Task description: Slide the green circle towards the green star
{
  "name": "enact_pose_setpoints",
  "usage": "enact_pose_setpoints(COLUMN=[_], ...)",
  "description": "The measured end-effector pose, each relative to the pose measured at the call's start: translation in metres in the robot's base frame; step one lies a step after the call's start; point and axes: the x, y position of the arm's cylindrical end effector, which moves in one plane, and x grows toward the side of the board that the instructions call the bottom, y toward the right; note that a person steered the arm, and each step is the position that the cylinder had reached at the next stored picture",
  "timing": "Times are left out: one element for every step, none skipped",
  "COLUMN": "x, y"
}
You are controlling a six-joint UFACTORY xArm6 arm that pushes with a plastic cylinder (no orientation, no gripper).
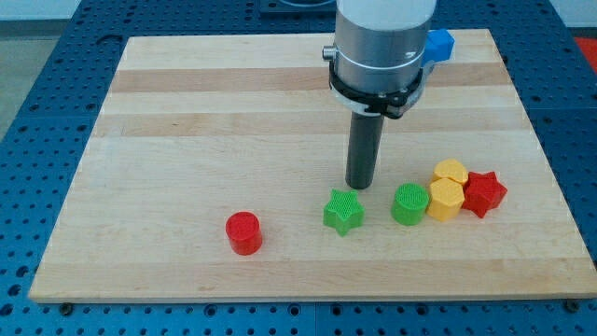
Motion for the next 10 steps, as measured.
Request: enact_pose_setpoints(x=[-0.006,-0.006,-0.002,0.013,0.042,0.071,0.081,0.067,0.063,0.076], y=[0.004,0.027,0.047,0.063,0.066,0.071,0.071,0.072,0.089,0.102])
